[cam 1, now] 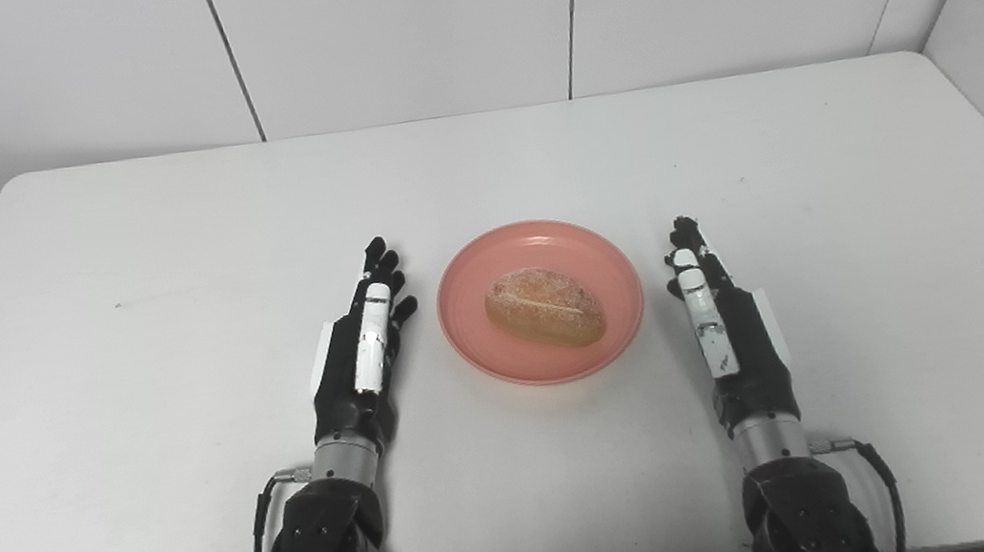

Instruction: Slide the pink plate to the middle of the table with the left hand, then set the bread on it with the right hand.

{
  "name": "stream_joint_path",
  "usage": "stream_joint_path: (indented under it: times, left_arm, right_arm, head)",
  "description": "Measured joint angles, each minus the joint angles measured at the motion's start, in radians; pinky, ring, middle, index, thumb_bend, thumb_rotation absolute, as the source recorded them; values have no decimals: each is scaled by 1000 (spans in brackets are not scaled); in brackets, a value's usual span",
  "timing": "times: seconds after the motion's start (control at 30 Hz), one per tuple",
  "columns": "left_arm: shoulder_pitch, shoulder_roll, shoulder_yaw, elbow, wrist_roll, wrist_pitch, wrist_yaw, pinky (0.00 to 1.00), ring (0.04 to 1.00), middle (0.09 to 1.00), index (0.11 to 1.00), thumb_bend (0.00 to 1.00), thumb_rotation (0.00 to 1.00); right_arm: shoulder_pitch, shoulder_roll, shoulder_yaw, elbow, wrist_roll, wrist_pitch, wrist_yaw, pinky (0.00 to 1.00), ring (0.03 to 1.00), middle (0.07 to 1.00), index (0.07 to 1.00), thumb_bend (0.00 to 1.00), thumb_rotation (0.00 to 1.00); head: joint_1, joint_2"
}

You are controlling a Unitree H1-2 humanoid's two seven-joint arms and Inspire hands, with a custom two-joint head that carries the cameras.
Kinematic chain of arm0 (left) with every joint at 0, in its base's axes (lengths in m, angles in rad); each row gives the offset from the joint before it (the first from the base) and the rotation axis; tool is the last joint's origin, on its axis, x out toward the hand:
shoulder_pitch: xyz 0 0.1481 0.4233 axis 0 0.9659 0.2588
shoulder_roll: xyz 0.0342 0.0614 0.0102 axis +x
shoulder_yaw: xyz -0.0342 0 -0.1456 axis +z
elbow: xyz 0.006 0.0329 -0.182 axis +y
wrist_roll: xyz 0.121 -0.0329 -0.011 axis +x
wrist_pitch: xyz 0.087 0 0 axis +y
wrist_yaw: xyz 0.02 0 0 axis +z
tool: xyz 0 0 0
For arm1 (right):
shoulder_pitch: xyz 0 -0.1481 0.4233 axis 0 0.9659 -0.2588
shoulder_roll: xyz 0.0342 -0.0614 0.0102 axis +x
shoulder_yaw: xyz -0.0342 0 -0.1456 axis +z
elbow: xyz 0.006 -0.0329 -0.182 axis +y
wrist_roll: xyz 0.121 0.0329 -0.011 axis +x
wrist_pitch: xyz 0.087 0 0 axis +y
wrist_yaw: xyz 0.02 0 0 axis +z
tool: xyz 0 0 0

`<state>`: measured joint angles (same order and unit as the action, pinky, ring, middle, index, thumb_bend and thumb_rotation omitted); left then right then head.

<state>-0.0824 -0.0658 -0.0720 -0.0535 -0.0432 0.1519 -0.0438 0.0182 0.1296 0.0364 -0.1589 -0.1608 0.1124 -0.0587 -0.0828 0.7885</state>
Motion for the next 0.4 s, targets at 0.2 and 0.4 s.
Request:
stream_joint_path:
  times: [0.2, 0.4]
  left_arm:
    - [-1, 3, -18, 9, 12, -12, -1, 1000, 995, 1000, 1000, 334, 1000]
    - [-9, 11, -23, 29, 22, -30, -3, 1000, 999, 1000, 1000, 343, 1000]
  right_arm:
    - [-1, -12, 6, 8, -3, 0, -2, 886, 931, 936, 924, 225, 1000]
    - [-1, -19, 14, 9, -2, 0, -2, 895, 935, 942, 931, 236, 1000]
  head:
    - [9, -5]
    - [5, -2]
